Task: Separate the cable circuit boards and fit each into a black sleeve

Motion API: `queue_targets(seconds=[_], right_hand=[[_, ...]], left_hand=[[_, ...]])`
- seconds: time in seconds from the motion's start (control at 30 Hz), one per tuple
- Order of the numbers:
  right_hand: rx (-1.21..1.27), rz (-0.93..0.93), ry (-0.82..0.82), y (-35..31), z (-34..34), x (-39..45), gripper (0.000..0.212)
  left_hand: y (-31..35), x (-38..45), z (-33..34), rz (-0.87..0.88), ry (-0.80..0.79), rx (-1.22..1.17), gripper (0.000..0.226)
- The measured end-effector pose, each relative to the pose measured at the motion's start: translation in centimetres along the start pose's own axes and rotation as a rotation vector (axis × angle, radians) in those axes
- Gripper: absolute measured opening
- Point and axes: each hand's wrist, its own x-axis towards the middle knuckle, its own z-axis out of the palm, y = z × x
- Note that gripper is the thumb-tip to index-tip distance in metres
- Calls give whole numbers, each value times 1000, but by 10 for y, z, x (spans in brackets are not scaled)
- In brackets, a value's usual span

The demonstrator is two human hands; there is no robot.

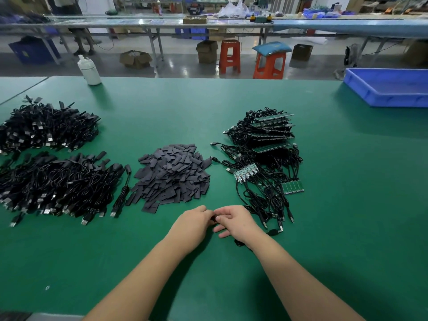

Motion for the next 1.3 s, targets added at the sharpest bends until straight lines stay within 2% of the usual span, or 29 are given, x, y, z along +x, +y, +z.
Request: queue_targets(seconds=[0.13, 0.4, 0.5, 0.57, 0.67, 0.73, 0.8, 0.93, 1.0, 1.2, 1.3], right_hand=[[-93, -23, 55, -1, 2, 0, 27], [-101, -14, 38, -8, 3, -3, 25], [-273, -57, 58, -14, -1, -4, 21], [-417, -120, 44, -19, -6, -6, 17], [-614, -176, 25, -26, -12, -9, 19], [-711, -188, 50, -30, -15, -8, 21], [-703, -183, 36, -32, -16, -7, 21], [-601, -166, -39, -32, -17, -7, 26], [-566, -155, -65, -33, -18, -6, 26], [-448, -103, -161, -33, -25, -10, 28], [-421, -108, -173, -32, -29, -10, 27]], left_hand=[[4, 1, 0, 24, -14, 66, 27], [7, -6, -5, 72, 0, 265, 30], [5, -6, -10, 43, -8, 272, 33], [-1, -4, -14, -13, 10, 171, 33], [-9, -2, -20, -68, 60, -198, 23], [-11, -2, -24, -45, 71, -362, 20], [-12, -2, -27, 34, 107, -364, 19], [-13, -4, -25, 122, 195, -102, 26], [-11, -6, -25, 155, 226, -44, 29], [-10, -6, -25, 176, 100, -99, 31], [-8, -7, -26, 175, 106, -164, 28]])
